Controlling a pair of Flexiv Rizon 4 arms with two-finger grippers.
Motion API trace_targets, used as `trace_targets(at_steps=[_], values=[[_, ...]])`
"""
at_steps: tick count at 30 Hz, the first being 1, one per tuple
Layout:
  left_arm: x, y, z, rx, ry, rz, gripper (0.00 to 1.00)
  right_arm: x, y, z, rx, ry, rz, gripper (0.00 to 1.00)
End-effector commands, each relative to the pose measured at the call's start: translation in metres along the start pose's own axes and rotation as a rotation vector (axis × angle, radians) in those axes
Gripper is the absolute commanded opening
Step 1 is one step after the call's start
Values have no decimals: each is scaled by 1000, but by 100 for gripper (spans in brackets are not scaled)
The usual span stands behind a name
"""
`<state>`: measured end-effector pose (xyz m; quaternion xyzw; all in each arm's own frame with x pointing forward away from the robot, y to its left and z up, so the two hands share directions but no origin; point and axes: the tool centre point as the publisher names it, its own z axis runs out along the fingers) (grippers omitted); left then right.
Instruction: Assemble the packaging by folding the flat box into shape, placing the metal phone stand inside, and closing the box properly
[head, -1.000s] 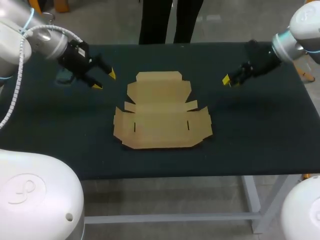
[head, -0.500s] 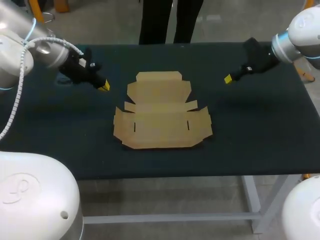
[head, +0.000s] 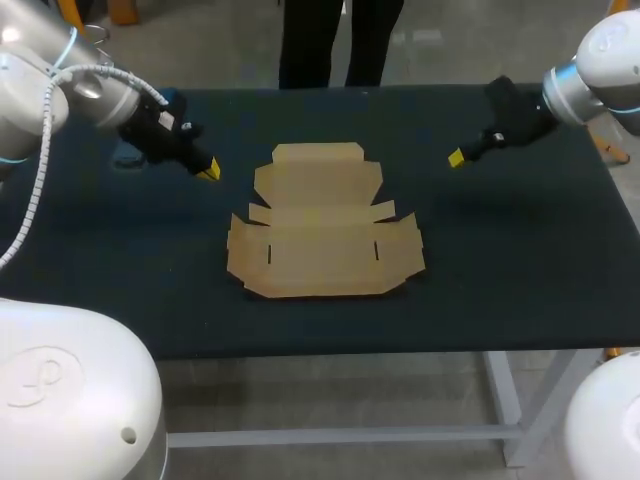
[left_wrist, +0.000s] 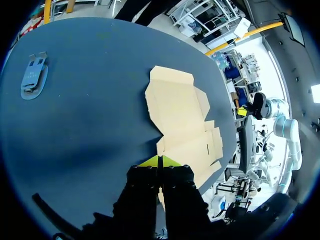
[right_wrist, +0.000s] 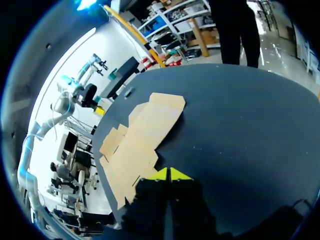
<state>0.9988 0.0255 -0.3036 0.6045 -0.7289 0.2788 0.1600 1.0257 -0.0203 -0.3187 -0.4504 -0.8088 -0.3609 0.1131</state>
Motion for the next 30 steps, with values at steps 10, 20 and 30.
trace_targets(at_steps=[10, 20, 30], values=[[-8, 3, 18, 13, -27, 113, 0, 12, -1, 32, 15, 12, -142, 0], [-19, 3, 46, 3, -3, 149, 0, 12, -5, 61, 35, 32, -185, 0], [-29, -1, 65, 24, 2, 122, 0, 10, -10, 82, 32, 64, -207, 0]])
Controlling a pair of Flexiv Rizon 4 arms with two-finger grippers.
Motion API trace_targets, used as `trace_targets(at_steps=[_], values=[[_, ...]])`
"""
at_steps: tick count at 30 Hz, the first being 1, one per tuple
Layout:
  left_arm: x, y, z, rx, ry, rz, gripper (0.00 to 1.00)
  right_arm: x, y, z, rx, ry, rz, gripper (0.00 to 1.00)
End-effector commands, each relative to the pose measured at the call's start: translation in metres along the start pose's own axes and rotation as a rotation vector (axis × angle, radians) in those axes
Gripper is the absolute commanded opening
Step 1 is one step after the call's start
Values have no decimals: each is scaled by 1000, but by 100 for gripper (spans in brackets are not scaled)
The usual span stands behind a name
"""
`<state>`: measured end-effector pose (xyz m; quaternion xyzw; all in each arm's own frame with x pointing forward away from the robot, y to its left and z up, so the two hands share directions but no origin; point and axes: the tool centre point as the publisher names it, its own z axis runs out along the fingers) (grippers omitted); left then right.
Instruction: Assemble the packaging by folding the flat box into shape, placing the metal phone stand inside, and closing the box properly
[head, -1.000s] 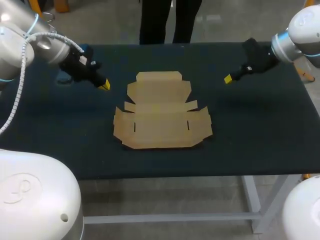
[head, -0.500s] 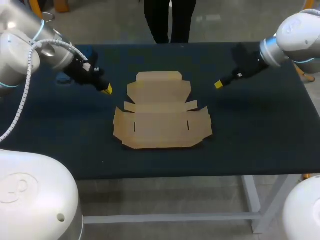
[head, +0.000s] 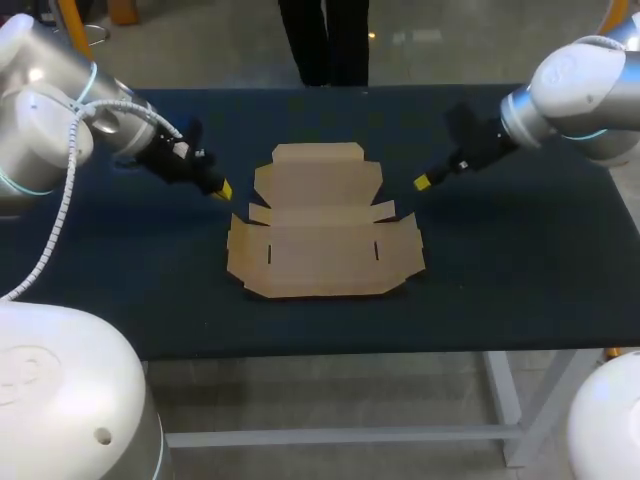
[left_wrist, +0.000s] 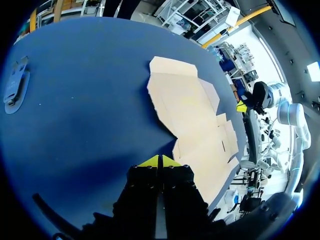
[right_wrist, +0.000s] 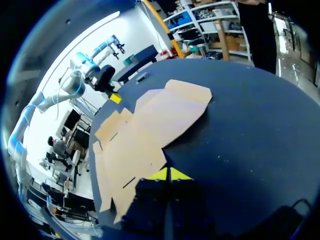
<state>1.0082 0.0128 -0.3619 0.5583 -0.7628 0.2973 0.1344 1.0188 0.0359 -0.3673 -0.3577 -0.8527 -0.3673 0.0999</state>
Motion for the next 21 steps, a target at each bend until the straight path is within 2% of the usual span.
trace_targets(at_steps=[1, 14, 21], values=[[-5, -2, 12, -2, 5, -7, 0, -6, -1, 11, 0, 24, -7, 0], [-3, 5, 23, 16, 9, -32, 0, -6, -11, 28, 4, 59, 18, 0], [-3, 7, 24, 39, 5, -43, 0, -5, -18, 29, -20, 28, 143, 0]])
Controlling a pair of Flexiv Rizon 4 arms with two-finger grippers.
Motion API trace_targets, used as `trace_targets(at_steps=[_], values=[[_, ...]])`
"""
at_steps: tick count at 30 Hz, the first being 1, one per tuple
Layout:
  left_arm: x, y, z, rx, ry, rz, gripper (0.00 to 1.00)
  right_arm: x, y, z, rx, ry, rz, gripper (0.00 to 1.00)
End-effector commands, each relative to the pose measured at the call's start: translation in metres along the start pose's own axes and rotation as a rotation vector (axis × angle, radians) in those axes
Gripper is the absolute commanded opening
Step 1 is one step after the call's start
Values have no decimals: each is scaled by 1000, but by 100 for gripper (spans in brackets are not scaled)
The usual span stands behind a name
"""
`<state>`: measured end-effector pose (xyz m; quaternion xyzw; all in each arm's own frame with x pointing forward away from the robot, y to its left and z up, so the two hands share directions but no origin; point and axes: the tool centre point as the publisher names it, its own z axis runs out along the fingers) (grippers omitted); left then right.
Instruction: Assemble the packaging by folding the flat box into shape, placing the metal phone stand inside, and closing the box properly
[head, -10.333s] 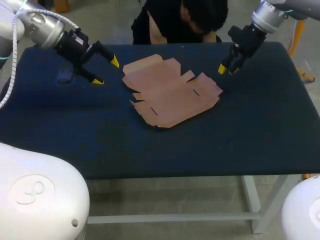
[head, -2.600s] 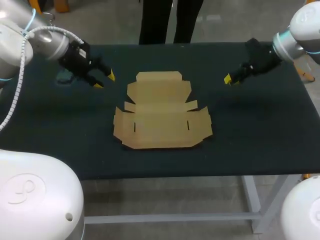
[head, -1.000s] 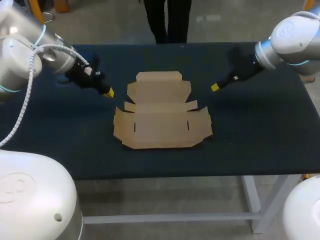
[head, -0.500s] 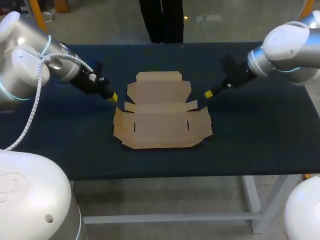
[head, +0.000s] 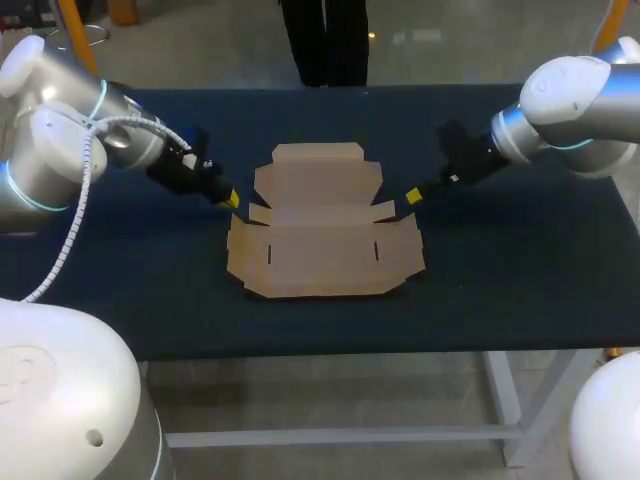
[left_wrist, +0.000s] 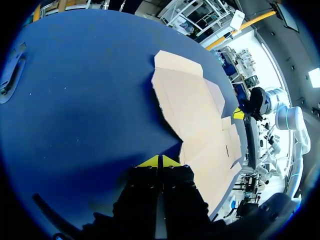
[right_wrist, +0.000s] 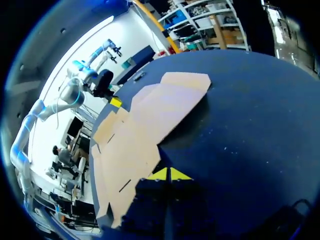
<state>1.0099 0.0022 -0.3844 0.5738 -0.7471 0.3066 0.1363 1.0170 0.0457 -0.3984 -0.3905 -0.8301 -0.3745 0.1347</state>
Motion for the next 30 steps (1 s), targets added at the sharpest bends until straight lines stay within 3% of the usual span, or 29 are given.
trace_targets(at_steps=[1, 13, 18, 30], values=[[1, 4, -1, 17, -4, -5, 0, 1, -4, 0, -17, -19, 58, 0], [1, 9, 3, 30, -13, -20, 0, 8, -9, 1, -30, -53, 217, 0], [1, 9, 3, 0, -29, -22, 0, 3, -13, 2, -17, -6, 314, 0], [1, 9, 3, -8, -28, -24, 0, 3, -13, 2, -17, -6, 314, 0]])
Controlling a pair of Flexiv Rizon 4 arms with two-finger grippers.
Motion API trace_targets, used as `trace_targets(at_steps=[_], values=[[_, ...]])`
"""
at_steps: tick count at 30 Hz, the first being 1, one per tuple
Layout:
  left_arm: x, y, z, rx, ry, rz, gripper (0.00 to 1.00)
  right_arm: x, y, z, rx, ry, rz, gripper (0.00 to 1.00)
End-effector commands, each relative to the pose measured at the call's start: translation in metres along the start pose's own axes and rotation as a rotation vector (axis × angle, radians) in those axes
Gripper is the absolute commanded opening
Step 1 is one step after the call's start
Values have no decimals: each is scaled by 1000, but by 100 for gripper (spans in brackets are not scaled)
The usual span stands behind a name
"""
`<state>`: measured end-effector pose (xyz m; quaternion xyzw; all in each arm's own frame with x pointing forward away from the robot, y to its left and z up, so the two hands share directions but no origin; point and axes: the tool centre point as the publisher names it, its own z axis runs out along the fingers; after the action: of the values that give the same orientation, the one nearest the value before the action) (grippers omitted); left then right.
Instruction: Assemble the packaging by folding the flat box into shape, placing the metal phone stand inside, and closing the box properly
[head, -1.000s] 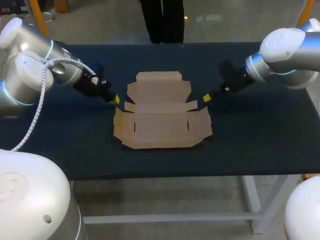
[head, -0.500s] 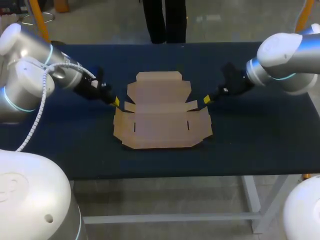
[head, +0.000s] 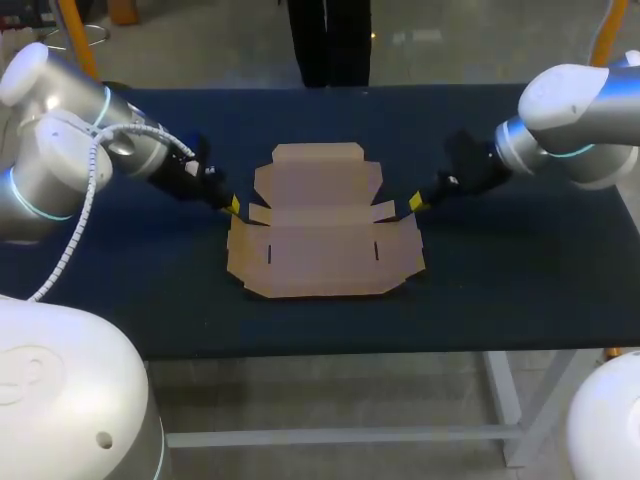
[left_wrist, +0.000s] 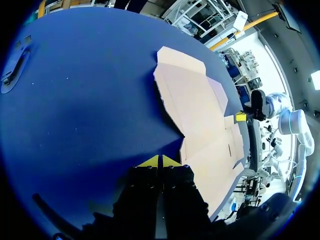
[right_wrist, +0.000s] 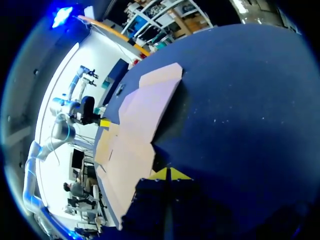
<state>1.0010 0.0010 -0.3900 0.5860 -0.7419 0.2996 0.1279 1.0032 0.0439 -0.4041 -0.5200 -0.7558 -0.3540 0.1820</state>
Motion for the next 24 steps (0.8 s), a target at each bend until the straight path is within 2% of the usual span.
trace_targets(at_steps=[1, 7, 24], values=[[1, 0, -1, -17, -6, -14, 0, -1, 2, 1, 10, 0, 9, 0], [2, 6, 1, -41, -30, -32, 0, 2, -7, 7, 19, -29, 77, 0], [7, 15, 15, -47, -66, 38, 0, 10, -15, 15, 17, -66, 109, 0]])
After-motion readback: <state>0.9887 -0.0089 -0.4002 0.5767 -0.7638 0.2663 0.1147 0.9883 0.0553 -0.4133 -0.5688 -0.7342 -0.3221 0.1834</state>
